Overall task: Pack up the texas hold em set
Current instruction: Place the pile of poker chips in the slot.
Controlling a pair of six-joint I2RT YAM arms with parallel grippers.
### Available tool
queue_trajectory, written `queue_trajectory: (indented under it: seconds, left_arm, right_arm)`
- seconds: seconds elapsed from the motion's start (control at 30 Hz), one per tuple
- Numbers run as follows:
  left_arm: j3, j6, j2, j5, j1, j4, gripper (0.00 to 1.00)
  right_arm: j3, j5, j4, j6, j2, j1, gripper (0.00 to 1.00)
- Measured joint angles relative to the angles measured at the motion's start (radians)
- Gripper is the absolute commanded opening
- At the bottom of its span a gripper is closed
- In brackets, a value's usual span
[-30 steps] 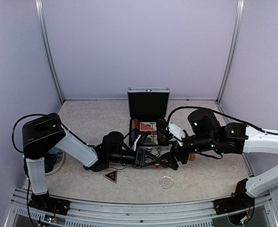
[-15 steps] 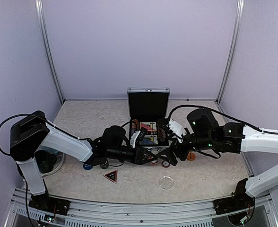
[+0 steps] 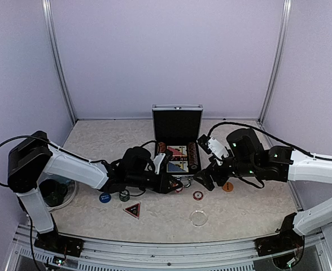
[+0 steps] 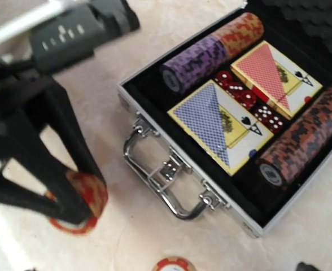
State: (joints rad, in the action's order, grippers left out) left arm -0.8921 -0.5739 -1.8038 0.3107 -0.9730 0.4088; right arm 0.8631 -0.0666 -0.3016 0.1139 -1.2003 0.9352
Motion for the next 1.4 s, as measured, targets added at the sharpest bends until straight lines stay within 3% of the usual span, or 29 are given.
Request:
queue_trajectory:
  seconds: [0.17, 0.4, 0.67, 1.03, 1.4]
  left_arm:
    - [-0.017, 0.08, 0.029, -0.039, 0.04, -0.045, 0.01]
    - [-0.069, 0.309, 0.037, -0.104, 0.082, -0.112, 0.0]
    - [-0.113, 0.56, 0.037, -0.048, 0.171, -0.174, 0.0]
    - [-0.165, 0.731, -0.013, 0.127, 0.268, -0.224, 0.0]
    - [-0.229, 0.819, -0.114, 0.147, 0.284, -0.292, 0.0]
  right_arm:
    - [-0.012, -0.01, 0.001, 0.011, 0.0, 0.0, 0.99]
    - [-0.016, -0.017, 0.001, 0.012, 0.0, -0.001, 0.99]
    - [-0.027, -0.026, 0.0, 0.012, 0.0, -0.001, 0.99]
    - [-0.031, -0.033, 0.0, 0.015, 0.008, -0.001, 0.99]
    - [-0.031, -0.043, 0.001, 0.015, -0.002, -0.001, 0.99]
